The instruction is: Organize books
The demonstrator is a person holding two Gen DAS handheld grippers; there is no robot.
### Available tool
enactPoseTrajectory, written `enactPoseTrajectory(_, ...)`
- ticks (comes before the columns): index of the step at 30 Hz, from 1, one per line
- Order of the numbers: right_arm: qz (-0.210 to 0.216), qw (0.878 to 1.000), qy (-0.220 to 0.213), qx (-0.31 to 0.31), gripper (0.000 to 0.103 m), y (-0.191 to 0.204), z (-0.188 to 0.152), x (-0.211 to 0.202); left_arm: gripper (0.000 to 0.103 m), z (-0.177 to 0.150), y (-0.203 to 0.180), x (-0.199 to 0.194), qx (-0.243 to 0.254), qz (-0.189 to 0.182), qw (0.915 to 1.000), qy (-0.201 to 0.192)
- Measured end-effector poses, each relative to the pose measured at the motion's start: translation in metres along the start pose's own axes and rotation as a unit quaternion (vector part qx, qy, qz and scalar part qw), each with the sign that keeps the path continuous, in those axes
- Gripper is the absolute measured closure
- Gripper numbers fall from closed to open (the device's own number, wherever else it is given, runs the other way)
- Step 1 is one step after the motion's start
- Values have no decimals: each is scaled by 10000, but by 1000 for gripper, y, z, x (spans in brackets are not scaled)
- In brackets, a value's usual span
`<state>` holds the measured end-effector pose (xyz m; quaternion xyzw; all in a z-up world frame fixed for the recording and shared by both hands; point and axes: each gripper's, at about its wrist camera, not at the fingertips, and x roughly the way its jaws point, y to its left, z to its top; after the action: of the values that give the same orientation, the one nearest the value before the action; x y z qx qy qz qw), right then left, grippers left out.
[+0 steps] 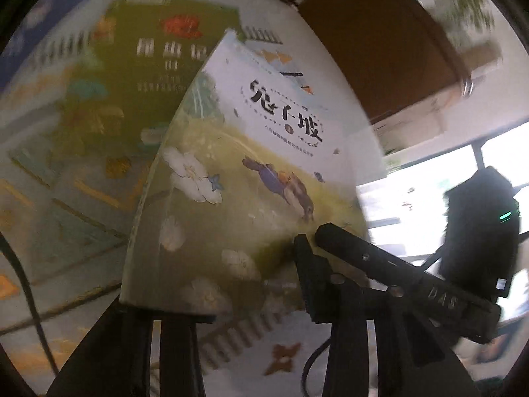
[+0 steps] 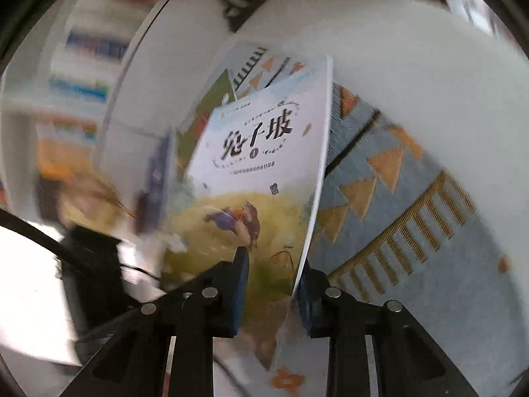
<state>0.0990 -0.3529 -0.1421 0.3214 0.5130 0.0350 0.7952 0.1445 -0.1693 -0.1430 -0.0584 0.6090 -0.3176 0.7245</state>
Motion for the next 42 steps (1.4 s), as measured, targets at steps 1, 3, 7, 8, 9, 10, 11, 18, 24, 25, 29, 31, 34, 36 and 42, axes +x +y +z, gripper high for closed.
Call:
enactPoseTrajectory(1, -113, 9997, -19, -214, 76, 6, -1, 1, 68, -1, -7, -2, 186, 188, 9996, -48)
enactPoseTrajectory(3, -317, 9978, -96, -576, 76, 20, -6, 1, 70, -3, -14, -7, 447, 436, 9980, -135)
enactPoseTrajectory(7, -316, 9944, -160, -991, 76, 33, -9, -4, 68, -7, -15, -22, 476, 521, 9968, -364)
enactPoseTrajectory(8, -323, 9929, -203, -1131, 76, 38, -11, -7, 68, -11, -16, -27, 502, 555, 9962, -437)
enactPoseTrajectory(9, -328, 9913, -242, -1250, 76, 42, -13, -9, 68, -13, -18, -33, 534, 593, 9955, -511)
enactPoseTrajectory(10, -306, 9895, -278, -1387, 76, 49, -14, -11, 68, -15, -18, -38, 565, 626, 9948, -572)
enactPoseTrajectory(11, -290, 9880, -300, -1489, 76, 54, -15, -12, 68, -17, -19, -45, 595, 645, 9942, -625)
enactPoseTrajectory(18, -135, 9758, -362, -2153, 76, 93, -38, -16, 68, -39, 1, -88, 654, 711, 9910, -924)
enactPoseTrajectory(24, 106, 9663, -375, -2546, 76, 137, -60, -19, 68, -60, 29, -141, 477, 669, 9883, -1285)
enactPoseTrajectory(25, 165, 9642, -395, -2615, 76, 147, -64, -19, 68, -65, 34, -150, 460, 658, 9877, -1342)
enactPoseTrajectory(29, 424, 9576, -452, -2812, 76, 185, -81, -20, 68, -78, 52, -188, 408, 755, 9821, -1676)
enactPoseTrajectory(31, 555, 9530, -477, -2941, 76, 209, -88, -19, 68, -87, 65, -212, 313, 801, 9783, -1887)
enactPoseTrajectory(34, 744, 9421, -510, -3231, 76, 251, -101, -16, 68, -103, 88, -249, 129, 969, 9702, -2217)
enactPoseTrajectory(36, 922, 9335, -494, -3429, 76, 282, -113, -11, 68, -118, 107, -275, -64, 1080, 9641, -2424)
enactPoseTrajectory(42, 1374, 9089, -240, -3930, 74, 367, -155, 23, 68, -160, 161, -326, -618, 1367, 9509, -2708)
